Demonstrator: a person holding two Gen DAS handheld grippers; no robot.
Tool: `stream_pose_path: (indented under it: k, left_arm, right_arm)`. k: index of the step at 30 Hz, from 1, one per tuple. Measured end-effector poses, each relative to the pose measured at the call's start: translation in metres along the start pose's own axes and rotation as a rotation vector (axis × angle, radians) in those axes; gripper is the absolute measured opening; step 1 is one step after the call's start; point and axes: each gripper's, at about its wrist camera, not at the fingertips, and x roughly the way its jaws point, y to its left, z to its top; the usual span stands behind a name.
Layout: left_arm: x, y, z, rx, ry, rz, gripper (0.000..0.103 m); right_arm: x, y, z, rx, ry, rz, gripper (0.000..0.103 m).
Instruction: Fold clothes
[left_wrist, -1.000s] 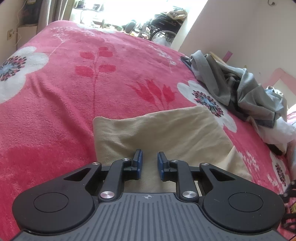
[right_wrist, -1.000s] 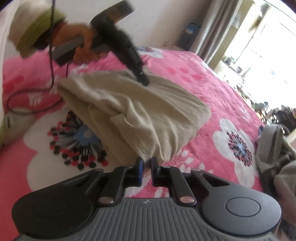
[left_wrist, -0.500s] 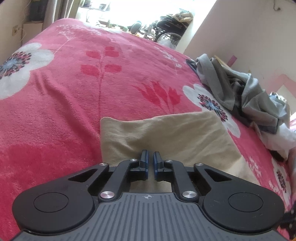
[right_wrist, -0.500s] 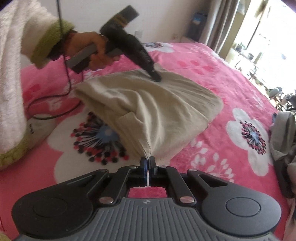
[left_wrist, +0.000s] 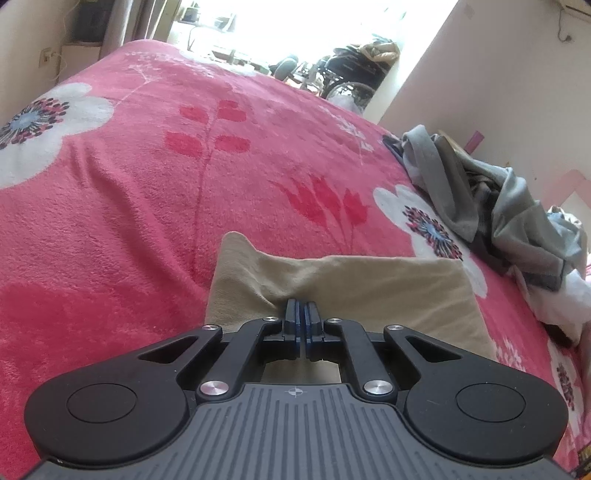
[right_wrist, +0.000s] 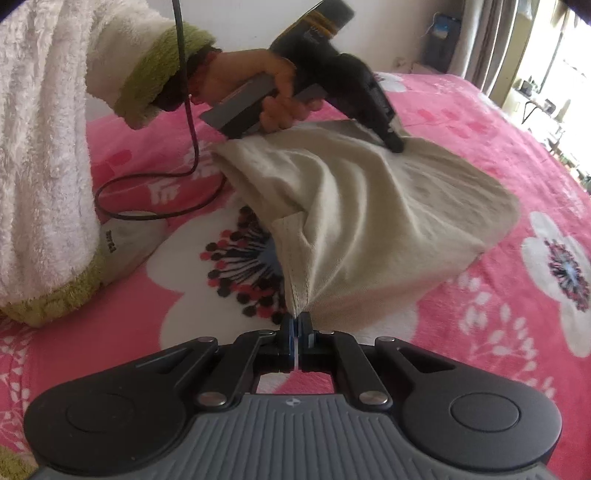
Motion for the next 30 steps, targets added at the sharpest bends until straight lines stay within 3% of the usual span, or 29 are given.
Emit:
stream_pose_path:
  k: [5,7,9,11,13,16,18,21,23,25,28,30]
  left_arm:
    - [-0.001,-0.004,0.001,0.028,-0.004,0.008,0.006]
    - [-0.004,-0.006,0.003,0.060,-0.002,0.011,0.007]
    - [-0.011,-0.011,0.007,0.099,-0.004,0.010,0.010]
    - [-0.022,-0.017,0.011,0.141,-0.029,0.004,0.022]
    - [-0.028,-0.022,0.014,0.180,-0.037,-0.018,0.024]
    - [-0.026,-0.027,0.017,0.230,-0.011,-0.052,0.024]
    - [-0.012,-0.028,0.016,0.253,0.031,-0.030,0.024]
    - [0.002,-0.027,0.012,0.270,0.049,-0.015,0.024]
    - [0.005,-0.027,0.010,0.294,0.046,-0.011,0.024]
    - [0.007,-0.027,0.010,0.319,0.046,-0.012,0.024]
    - [0.009,-0.025,0.012,0.336,0.060,-0.034,0.024]
    - [0.011,-0.024,0.015,0.345,0.068,-0.046,0.024]
  right_arm:
    - [0.012,0.001,0.002,0.005,0.015,0.003,0.005]
    - [0.004,-0.003,0.002,0.016,0.011,0.003,0.010]
    - [-0.010,-0.011,-0.001,0.065,-0.006,0.047,0.019]
    - [-0.025,-0.020,-0.005,0.118,-0.026,0.112,0.018]
    - [-0.039,-0.035,-0.005,0.186,-0.047,0.184,0.018]
    - [-0.052,-0.064,0.000,0.319,-0.130,0.170,0.018]
    - [-0.049,-0.081,0.009,0.368,-0.191,0.116,0.019]
    - [-0.028,-0.091,0.031,0.331,-0.264,0.064,0.018]
    - [-0.003,-0.090,0.042,0.308,-0.263,0.070,0.018]
    - [0.030,-0.086,0.039,0.317,-0.186,0.165,0.017]
    - [0.040,-0.056,0.028,0.201,-0.173,0.163,0.017]
    - [0.032,-0.058,0.033,0.198,-0.164,0.202,0.006]
